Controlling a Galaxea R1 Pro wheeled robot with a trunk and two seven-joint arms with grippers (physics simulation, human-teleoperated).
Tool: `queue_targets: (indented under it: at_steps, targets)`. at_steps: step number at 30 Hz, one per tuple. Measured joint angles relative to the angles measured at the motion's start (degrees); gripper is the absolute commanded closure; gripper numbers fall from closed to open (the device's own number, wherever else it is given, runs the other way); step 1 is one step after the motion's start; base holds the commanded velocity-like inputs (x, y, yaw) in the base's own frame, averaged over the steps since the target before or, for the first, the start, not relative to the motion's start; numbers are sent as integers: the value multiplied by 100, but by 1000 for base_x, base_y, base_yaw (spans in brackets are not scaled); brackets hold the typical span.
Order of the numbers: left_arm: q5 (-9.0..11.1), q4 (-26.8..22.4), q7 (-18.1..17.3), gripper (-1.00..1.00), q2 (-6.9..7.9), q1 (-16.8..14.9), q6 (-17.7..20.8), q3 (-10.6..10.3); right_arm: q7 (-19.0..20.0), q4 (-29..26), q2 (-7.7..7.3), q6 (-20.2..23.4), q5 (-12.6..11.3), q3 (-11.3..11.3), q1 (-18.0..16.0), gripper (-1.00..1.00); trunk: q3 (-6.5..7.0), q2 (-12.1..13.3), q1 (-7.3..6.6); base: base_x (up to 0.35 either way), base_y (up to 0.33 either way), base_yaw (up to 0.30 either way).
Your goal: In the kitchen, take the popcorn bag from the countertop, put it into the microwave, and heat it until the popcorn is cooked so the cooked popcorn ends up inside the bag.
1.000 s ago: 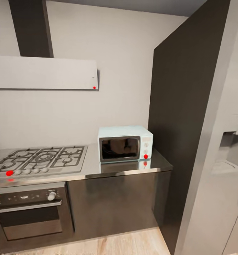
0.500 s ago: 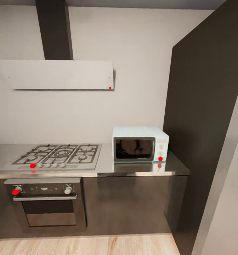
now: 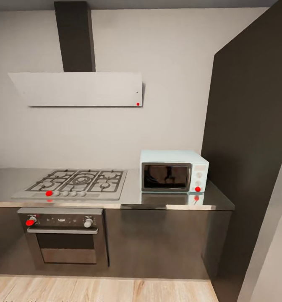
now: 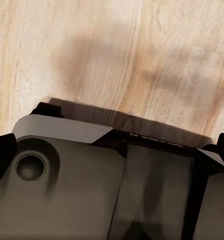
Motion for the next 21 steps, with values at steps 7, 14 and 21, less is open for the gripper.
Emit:
queue_targets:
  at_steps: [7,14,21]
  targets:
    - [0,1,0,-100,0,-1,0,0,0,-1,-8,-29,0,-7,1,-100,0,0,0,0,0,9]
    - [3,1,6,-100,-1,-1,0,0,7,-1,28,10,0,5,1,-100,0,0,0,0,0,0]
    - [-9,3,-1,-100,-18,-1,0,0,40,-940,376,33,78,15,-13,-100,2,0,0,0,0,0]
